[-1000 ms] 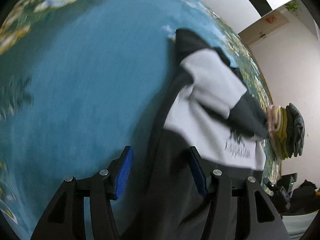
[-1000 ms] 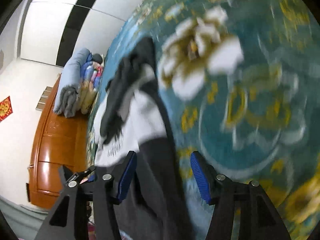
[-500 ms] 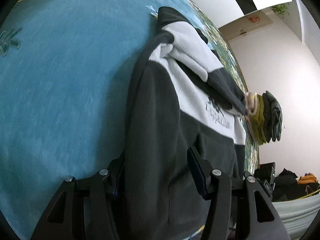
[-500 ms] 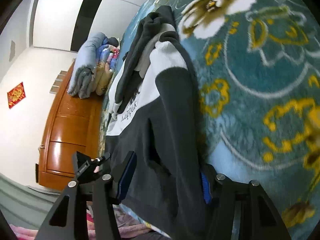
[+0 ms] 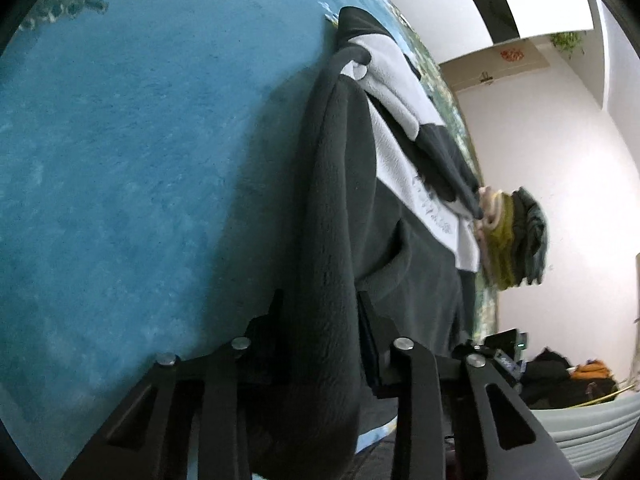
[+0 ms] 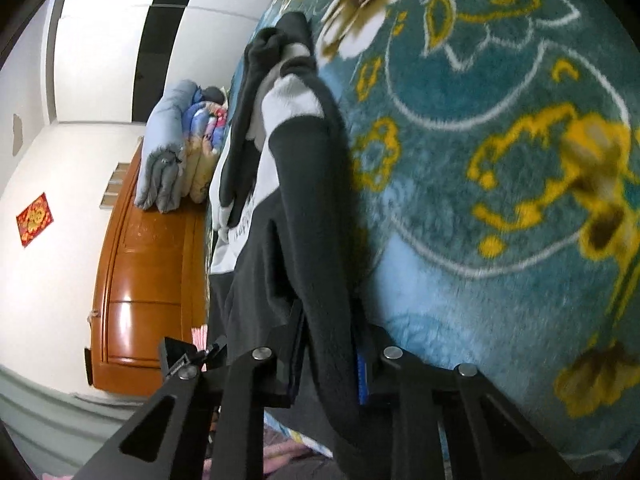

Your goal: Fold clothes

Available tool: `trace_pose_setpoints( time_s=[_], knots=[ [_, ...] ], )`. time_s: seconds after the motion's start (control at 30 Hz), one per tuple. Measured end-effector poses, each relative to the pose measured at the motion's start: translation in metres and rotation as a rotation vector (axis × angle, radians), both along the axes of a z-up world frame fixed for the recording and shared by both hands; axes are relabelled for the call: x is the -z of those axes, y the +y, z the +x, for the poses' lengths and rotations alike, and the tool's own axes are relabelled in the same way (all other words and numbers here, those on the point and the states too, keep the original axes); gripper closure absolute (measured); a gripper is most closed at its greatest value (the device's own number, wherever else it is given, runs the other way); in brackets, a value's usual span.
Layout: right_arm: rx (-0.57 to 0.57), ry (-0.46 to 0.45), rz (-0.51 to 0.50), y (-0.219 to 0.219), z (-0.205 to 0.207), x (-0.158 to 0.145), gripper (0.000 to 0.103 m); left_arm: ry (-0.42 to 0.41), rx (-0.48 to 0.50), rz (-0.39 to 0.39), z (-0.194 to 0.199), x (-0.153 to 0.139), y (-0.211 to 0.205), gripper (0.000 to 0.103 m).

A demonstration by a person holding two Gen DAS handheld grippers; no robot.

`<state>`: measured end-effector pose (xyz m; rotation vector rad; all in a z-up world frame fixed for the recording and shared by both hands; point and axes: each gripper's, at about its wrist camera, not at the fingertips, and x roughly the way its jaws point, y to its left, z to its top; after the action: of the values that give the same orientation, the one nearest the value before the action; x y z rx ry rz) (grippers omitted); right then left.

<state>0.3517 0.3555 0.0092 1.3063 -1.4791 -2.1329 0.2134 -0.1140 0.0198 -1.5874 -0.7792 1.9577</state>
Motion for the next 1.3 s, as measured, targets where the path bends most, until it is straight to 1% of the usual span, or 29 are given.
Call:
trace_pose_setpoints(
  time_s=[0.07,0.13,0.17,0.27,0.33,0.43,0.5,0.57,0.6,0.67,0.7,0.8,0.83,0.93,1.07,1.1,1.17,1.23,1.3],
  knots=[
    [-0.006,0.002,0.014,-0.004,-0.005,-0.003,0.083,0.008,-0.002,-0.044,0.0,-0.002,0.003,0.089],
    [-0.011,0.015,0.035,-0.007,-0.008,-0.009,0.09,0.016,-0.012,-0.048,0.001,-0.007,0.002,0.091],
    [-0.012,0.029,0.044,-0.007,-0.009,-0.014,0.093,0.03,-0.017,-0.037,0.003,-0.014,0.0,0.091],
    [-0.011,0.122,0.033,-0.002,-0.002,-0.038,0.094,0.096,-0.022,0.011,0.007,-0.043,-0.004,0.092],
    [-0.011,0.188,0.026,-0.001,0.003,-0.057,0.094,0.147,-0.01,0.014,0.01,-0.064,-0.003,0.092],
    [0.002,0.234,0.015,0.001,0.014,-0.072,0.095,0.167,0.012,0.032,0.017,-0.086,-0.001,0.092],
    [0.003,0.268,-0.001,0.001,0.029,-0.084,0.095,0.196,0.037,0.055,0.029,-0.102,-0.002,0.092],
    [-0.004,0.303,-0.004,0.001,0.044,-0.097,0.095,0.244,0.062,0.083,0.042,-0.123,-0.009,0.092],
    [-0.009,0.316,0.0,0.002,0.051,-0.103,0.095,0.268,0.063,0.105,0.045,-0.131,-0.013,0.092],
    [-0.014,0.338,0.007,0.006,0.061,-0.113,0.095,0.284,0.05,0.133,0.041,-0.139,-0.019,0.092],
    [-0.004,0.332,0.002,0.011,0.059,-0.114,0.095,0.276,0.044,0.134,0.035,-0.137,-0.02,0.092],
    [0.024,0.317,-0.038,0.026,0.042,-0.11,0.095,0.207,0.009,0.162,0.008,-0.121,-0.019,0.092],
    [0.026,0.313,-0.046,0.029,0.03,-0.109,0.095,0.185,-0.001,0.172,-0.002,-0.116,-0.018,0.092],
    [0.026,0.307,-0.058,0.033,-0.01,-0.112,0.095,0.172,-0.019,0.167,-0.039,-0.114,-0.009,0.092],
    [0.042,0.297,-0.082,0.047,-0.069,-0.116,0.095,0.147,-0.037,0.215,-0.099,-0.114,0.001,0.091],
    [0.057,0.283,-0.077,0.051,-0.083,-0.115,0.095,0.119,-0.05,0.223,-0.121,-0.109,0.006,0.091],
    [0.081,0.241,-0.076,0.059,-0.112,-0.108,0.095,0.075,-0.069,0.23,-0.148,-0.099,0.016,0.091],
    [0.108,0.193,-0.077,0.067,-0.14,-0.098,0.095,0.024,-0.094,0.214,-0.178,-0.084,0.028,0.091],
    [0.139,0.14,-0.087,0.074,-0.162,-0.085,0.095,-0.036,-0.122,0.211,-0.199,-0.067,0.038,0.091]
  ],
)
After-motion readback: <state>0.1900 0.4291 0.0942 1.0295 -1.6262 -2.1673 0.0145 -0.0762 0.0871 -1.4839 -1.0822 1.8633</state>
